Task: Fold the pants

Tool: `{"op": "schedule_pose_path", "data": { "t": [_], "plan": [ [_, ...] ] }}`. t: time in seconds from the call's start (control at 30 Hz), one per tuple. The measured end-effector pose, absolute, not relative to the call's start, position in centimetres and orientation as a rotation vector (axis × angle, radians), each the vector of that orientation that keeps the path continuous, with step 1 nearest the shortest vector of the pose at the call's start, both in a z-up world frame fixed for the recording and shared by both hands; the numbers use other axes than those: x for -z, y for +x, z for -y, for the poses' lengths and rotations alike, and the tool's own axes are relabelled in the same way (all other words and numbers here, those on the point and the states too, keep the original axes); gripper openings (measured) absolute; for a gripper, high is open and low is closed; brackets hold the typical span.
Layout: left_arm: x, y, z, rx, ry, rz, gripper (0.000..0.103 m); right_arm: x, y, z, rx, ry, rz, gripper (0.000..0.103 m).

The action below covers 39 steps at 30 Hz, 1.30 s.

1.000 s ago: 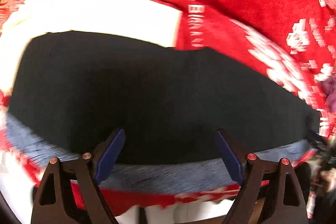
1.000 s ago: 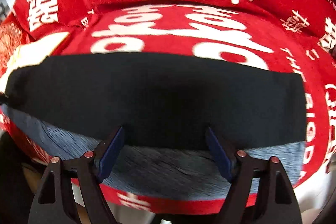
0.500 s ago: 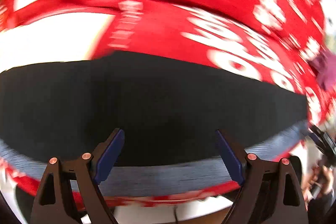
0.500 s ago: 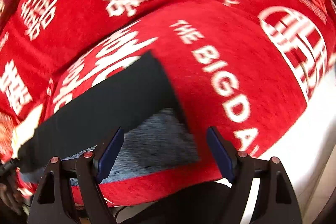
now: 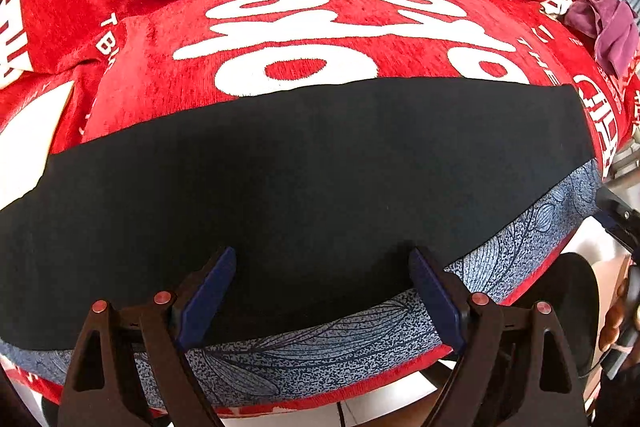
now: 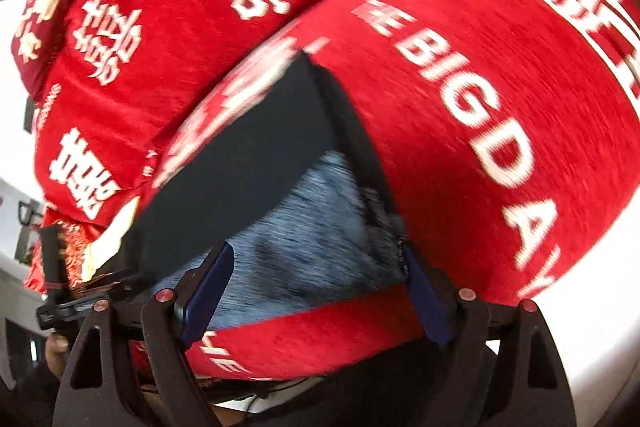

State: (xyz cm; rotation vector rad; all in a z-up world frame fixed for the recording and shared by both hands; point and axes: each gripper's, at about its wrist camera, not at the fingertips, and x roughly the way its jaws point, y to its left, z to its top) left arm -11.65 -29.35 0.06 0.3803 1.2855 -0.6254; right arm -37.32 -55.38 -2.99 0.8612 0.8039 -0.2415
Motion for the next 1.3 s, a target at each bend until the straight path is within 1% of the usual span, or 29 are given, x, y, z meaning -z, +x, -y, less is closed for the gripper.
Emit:
{"op": "schedule_pose_path", "data": {
  "t": [0.03,0.07,0.1,0.23,0.37,0.4,0.47,0.5,0.57,0.8,0.83,0.87,1.0,1.03,1.07,1.13,1.2,1.3],
  "plan": [
    [0.0,-11.6,29.5,0.623,0.373,-1.289,0.092,2.5,-36.9,55.0,0.237,0.822,-0.806,0.087],
    [0.2,-11.5,29.8,0.632,0.363,-1.296,0.097,2.5,-36.5,54.8,0.244,0.795,-0.822,0.088],
    [0.4,-11.6,30.1,0.627,0.368,-1.297,0.097,2.7,-36.1,54.9,0.257,0.784,-0.848,0.088],
    [0.6,-12.3,29.9,0.608,0.416,-1.262,0.098,4.3,-37.3,56.3,0.208,0.908,-0.787,0.087],
    [0.5,-12.2,29.7,0.609,0.409,-1.268,0.099,5.1,-38.3,57.6,0.151,1.005,-0.734,0.087],
    [0.6,-12.2,29.8,0.609,0.409,-1.267,0.099,5.2,-38.5,57.6,0.135,1.015,-0.729,0.088],
    [0.6,-12.2,29.8,0.609,0.409,-1.265,0.099,5.3,-38.6,57.5,0.087,1.016,-0.750,0.094],
    [0.6,-12.3,29.8,0.607,0.410,-1.264,0.099,5.4,-38.7,57.5,0.066,1.019,-0.755,0.095],
    [0.7,-12.3,29.8,0.608,0.406,-1.264,0.101,5.5,-38.4,57.1,0.014,1.033,-0.752,0.096],
    [0.7,-12.3,29.9,0.610,0.405,-1.266,0.101,5.0,-36.8,57.7,0.015,1.078,-0.657,0.098],
    [0.7,-12.3,29.8,0.611,0.407,-1.266,0.101,5.1,-36.6,57.7,0.017,1.082,-0.652,0.101],
    [0.7,-12.3,29.8,0.610,0.408,-1.265,0.101,5.2,-36.4,57.7,0.005,1.090,-0.653,0.103],
    [0.7,-12.4,29.7,0.616,0.407,-1.260,0.101,4.7,-35.8,57.7,0.001,1.064,-0.700,0.101],
    [0.7,-12.4,29.7,0.618,0.406,-1.259,0.101,4.5,-35.6,57.5,0.024,1.050,-0.717,0.096],
    [0.8,-12.4,29.6,0.619,0.406,-1.257,0.101,4.3,-35.6,57.4,0.050,1.035,-0.731,0.072],
    [0.8,-12.4,29.7,0.618,0.410,-1.254,0.101,4.3,-35.5,57.1,0.104,1.007,-0.778,0.013],
    [0.8,-12.5,29.8,0.615,0.414,-1.253,0.101,4.9,-35.4,56.9,0.117,1.033,-0.795,0.013],
    [0.8,-12.5,29.7,0.619,0.411,-1.252,0.101,3.8,-35.1,56.3,0.137,0.978,-0.799,0.012]
  ]
}}
